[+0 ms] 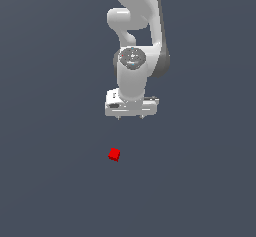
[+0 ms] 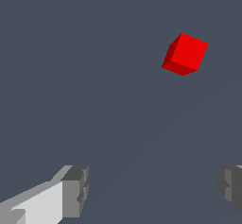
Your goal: Pick up the red cube and move it to a goal position.
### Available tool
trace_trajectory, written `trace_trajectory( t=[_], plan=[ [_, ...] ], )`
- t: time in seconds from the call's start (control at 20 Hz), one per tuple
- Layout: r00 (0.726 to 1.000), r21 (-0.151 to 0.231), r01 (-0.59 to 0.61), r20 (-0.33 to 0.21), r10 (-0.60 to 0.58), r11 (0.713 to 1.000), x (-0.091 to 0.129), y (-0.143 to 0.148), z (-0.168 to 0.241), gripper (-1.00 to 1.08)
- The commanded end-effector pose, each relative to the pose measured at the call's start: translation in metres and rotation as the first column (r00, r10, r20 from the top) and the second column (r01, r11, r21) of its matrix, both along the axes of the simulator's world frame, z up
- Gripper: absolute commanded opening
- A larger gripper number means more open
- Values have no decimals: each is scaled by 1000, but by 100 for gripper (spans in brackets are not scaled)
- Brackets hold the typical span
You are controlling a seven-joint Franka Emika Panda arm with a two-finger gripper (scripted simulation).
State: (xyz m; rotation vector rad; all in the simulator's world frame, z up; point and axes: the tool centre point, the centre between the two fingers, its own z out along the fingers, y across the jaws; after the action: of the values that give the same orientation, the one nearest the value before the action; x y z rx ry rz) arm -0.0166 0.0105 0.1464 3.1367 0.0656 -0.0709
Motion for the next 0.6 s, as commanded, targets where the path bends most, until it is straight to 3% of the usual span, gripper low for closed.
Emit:
trace_trajectory(
  t=[0.0, 0.55],
  plan=[
    [1000, 0, 0, 0, 0, 1000, 0, 0, 0, 100],
    [998, -1, 55, 7, -55, 998, 19, -8, -21, 100]
  ],
)
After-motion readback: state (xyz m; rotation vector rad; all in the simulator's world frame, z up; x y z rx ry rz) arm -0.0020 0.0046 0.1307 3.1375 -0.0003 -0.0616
